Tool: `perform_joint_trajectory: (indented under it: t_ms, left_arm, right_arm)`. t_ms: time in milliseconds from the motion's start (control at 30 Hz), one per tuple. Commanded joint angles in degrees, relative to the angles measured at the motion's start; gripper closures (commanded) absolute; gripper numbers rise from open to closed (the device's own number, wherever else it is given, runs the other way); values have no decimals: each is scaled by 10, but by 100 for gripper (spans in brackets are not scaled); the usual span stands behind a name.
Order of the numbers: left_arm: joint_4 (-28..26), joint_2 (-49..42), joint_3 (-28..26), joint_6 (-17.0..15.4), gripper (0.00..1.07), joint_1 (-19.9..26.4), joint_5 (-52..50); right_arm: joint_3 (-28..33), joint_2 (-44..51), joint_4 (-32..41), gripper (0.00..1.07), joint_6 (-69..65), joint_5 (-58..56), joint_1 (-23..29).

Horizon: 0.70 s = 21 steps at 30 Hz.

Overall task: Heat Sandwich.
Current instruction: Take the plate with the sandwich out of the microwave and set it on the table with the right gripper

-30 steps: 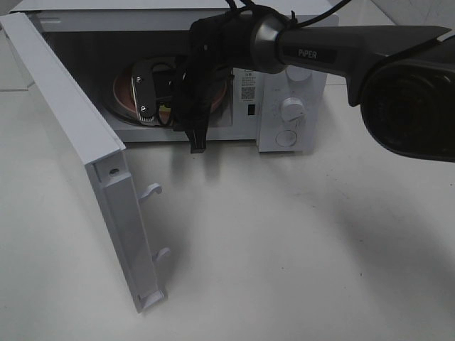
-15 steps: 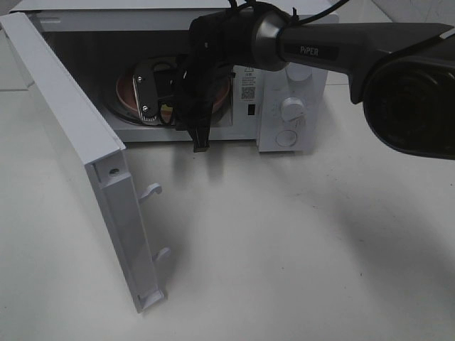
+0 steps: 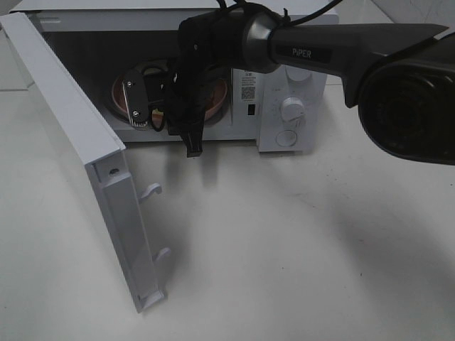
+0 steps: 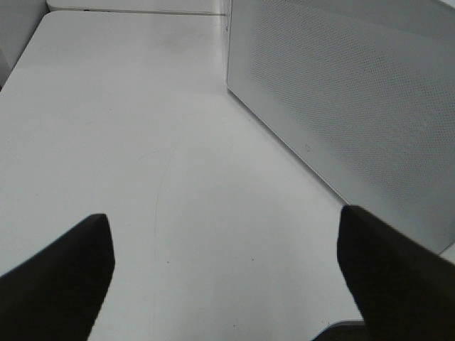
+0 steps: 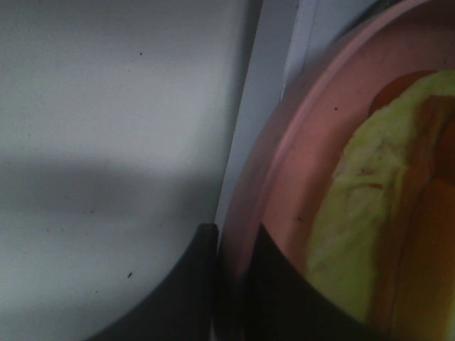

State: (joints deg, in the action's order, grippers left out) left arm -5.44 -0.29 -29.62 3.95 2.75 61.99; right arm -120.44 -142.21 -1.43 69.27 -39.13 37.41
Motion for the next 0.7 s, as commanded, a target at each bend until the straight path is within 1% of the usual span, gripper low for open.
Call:
perform_joint_trajectory:
  t_ms: [33, 367, 533, 700]
  left_arm:
    - [-1, -4, 1, -3, 26, -3, -7]
    - [-1, -4, 1, -3, 26, -3, -7]
    - [-1, -4, 1, -3, 26, -3, -7]
    - [-1, -4, 1, -3, 26, -3, -7]
  right_arm:
    - [9, 5, 9, 107, -14, -30, 7]
    - [9, 31, -5, 107, -46, -37, 22]
    - [28, 54, -22, 107, -47, -31, 28]
    - [30, 66, -24, 107, -50, -29, 34]
